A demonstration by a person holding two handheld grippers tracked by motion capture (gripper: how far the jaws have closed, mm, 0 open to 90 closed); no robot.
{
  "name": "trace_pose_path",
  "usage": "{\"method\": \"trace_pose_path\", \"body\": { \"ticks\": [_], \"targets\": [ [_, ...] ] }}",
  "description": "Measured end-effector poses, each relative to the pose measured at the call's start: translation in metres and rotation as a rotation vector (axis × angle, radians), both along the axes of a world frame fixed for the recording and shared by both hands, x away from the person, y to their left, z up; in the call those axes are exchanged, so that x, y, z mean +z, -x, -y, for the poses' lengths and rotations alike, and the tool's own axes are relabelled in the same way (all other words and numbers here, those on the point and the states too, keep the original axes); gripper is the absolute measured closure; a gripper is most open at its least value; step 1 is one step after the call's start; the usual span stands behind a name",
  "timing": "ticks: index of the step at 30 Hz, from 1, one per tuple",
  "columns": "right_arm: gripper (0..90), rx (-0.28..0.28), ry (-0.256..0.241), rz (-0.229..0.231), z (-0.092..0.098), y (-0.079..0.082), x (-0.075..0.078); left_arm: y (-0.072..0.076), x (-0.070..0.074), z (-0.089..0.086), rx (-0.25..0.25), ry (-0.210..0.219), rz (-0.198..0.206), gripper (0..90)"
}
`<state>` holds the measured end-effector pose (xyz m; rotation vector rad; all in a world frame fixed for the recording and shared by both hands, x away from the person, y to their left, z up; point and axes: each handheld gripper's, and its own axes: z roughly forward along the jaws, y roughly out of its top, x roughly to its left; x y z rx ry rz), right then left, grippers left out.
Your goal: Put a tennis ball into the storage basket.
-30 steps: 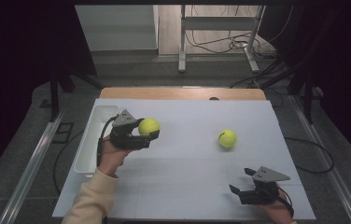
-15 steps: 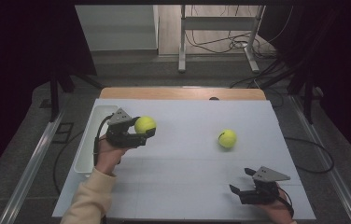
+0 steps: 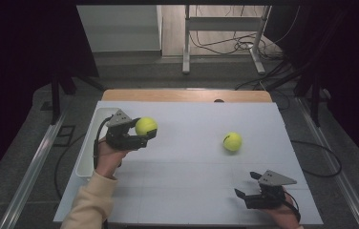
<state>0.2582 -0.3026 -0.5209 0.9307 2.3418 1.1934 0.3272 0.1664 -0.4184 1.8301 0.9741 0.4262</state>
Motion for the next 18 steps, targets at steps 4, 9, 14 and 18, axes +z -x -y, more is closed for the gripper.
{"method": "trace_pose_path", "body": {
  "ticks": [4, 9, 14, 18],
  "targets": [
    [12.6, -0.001, 0.000, 0.000, 0.0000, 0.0001, 0.0000, -0.0003, -0.0001, -0.0012, 0.004, 0.003, -0.001, 25.1],
    [12.6, -0.002, 0.008, -0.001, 0.0000, 0.0000, 0.0001, -0.0002, 0.0010, -0.0042, 0.011, 0.006, 0.004, 25.1],
    [12.7, -0.003, 0.004, -0.001, 0.0002, -0.0001, -0.0001, -0.0002, 0.0016, -0.0068, 0.017, 0.008, 0.005, 25.1],
    [12.7, -0.004, 0.006, -0.002, 0.0000, -0.0001, -0.0003, -0.0004, 0.0018, -0.0076, 0.019, 0.009, 0.006, 25.1]
  ]
}}
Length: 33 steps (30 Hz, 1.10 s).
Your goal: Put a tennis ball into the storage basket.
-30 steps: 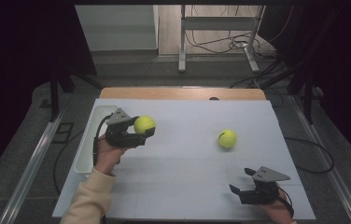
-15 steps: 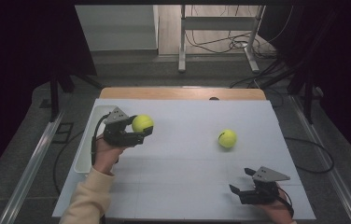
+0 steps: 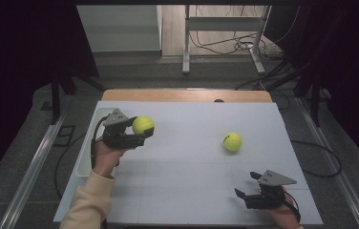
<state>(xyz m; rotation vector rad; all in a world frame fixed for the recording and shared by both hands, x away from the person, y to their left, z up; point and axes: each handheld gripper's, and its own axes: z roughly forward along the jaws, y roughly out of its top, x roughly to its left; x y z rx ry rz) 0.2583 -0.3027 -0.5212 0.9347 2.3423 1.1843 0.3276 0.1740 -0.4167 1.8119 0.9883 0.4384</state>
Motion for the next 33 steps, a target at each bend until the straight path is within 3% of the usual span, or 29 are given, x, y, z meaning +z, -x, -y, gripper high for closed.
{"method": "trace_pose_path", "body": {
  "ticks": [33],
  "targets": [
    [12.9, -0.008, 0.006, 0.000, 0.001, 0.000, 0.000, -0.001, 0.005, -0.016, 0.046, 0.012, 0.011, 25.1]
  ]
}}
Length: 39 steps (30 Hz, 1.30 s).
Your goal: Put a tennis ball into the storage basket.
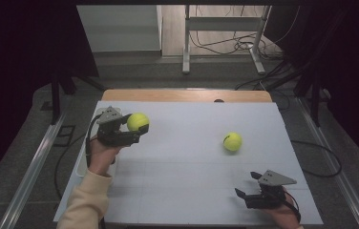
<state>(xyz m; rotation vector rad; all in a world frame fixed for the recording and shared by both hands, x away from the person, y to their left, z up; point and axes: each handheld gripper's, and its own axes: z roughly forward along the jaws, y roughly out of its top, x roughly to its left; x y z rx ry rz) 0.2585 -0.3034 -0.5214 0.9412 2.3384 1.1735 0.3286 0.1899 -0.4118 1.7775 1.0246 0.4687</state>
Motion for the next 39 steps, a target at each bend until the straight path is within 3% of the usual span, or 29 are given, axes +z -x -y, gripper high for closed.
{"method": "trace_pose_path", "body": {
  "ticks": [17, 39],
  "targets": [
    [12.9, -0.006, -0.005, 0.003, 0.000, 0.000, 0.000, -0.001, 0.002, -0.016, 0.050, 0.010, 0.001, 25.1],
    [12.9, -0.004, -0.009, 0.007, -0.001, -0.001, 0.001, -0.005, 0.007, -0.038, 0.131, -0.028, -0.010, 25.2]
  ]
}}
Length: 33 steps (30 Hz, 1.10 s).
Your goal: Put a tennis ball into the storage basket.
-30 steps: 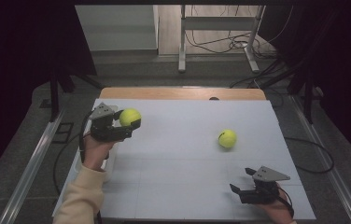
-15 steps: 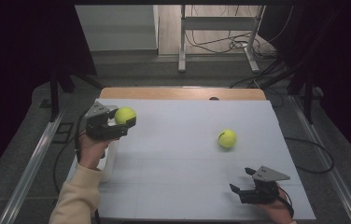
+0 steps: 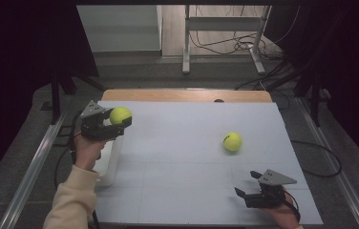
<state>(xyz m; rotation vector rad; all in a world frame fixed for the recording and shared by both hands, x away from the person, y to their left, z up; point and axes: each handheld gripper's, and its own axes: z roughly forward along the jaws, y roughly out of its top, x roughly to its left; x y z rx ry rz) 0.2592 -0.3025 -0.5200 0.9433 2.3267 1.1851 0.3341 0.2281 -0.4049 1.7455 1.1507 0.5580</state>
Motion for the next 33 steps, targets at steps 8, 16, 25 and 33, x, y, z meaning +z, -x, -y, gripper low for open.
{"method": "trace_pose_path", "body": {
  "ticks": [8, 16, 25, 33],
  "targets": [
    [12.9, 0.000, -0.002, 0.002, 0.000, 0.000, 0.000, -0.005, -0.003, -0.009, 0.029, -0.007, -0.019, 25.1],
    [12.9, -0.002, -0.003, 0.003, 0.000, 0.000, 0.000, -0.010, -0.006, -0.019, 0.064, -0.006, -0.035, 25.1],
    [13.0, -0.004, 0.002, 0.002, 0.000, -0.001, 0.000, -0.018, -0.010, -0.036, 0.122, -0.016, -0.060, 25.1],
    [13.0, -0.006, 0.000, -0.001, 0.000, -0.001, 0.000, -0.021, -0.011, -0.047, 0.160, -0.034, -0.067, 25.2]
  ]
}}
